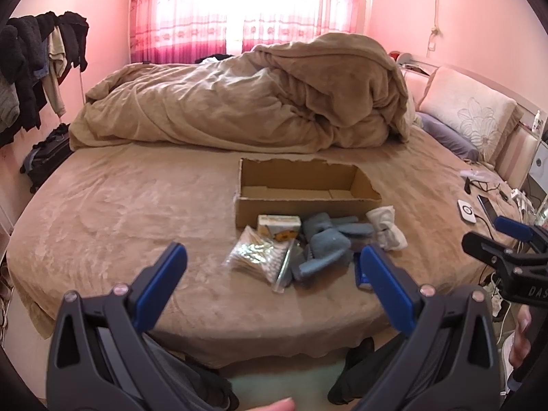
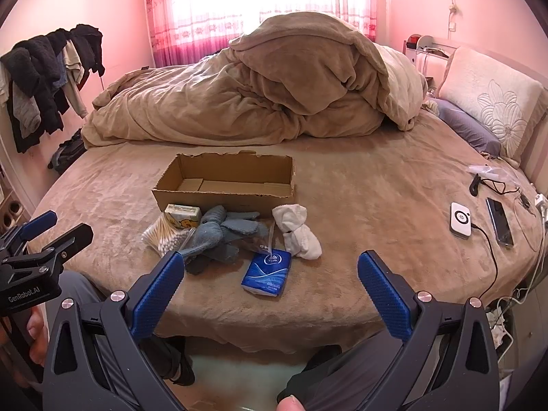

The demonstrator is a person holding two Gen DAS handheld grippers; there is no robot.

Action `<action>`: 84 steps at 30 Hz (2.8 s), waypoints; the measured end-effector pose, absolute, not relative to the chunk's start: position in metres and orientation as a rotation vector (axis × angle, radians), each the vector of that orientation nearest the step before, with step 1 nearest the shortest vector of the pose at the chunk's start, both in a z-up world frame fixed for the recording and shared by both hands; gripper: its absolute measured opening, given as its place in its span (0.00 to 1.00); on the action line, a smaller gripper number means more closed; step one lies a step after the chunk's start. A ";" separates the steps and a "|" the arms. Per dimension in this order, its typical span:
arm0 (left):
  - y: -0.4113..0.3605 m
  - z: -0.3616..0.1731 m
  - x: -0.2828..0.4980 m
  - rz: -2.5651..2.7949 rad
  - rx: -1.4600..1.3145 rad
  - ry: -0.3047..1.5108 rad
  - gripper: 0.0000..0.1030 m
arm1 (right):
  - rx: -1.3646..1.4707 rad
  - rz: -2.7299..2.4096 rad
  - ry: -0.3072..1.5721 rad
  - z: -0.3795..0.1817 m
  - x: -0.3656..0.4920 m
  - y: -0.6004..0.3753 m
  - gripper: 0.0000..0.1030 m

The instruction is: Organize objects

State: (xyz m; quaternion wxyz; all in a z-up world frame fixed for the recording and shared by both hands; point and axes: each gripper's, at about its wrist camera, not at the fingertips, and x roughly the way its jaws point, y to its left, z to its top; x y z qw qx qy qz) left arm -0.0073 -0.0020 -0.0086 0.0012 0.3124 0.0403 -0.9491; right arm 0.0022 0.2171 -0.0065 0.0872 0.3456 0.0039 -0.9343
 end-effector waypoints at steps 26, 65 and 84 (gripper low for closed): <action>-0.001 -0.007 -0.006 -2.977 0.966 0.120 1.00 | 1.033 -2.779 0.000 -0.006 0.001 0.217 1.00; 0.000 -0.005 -0.010 -2.976 0.931 0.115 1.00 | 1.027 -2.775 -0.003 -0.008 0.000 0.213 1.00; -0.009 -0.048 -0.070 -2.941 1.064 0.113 1.00 | 1.098 -2.757 0.032 -0.033 -0.052 0.228 1.00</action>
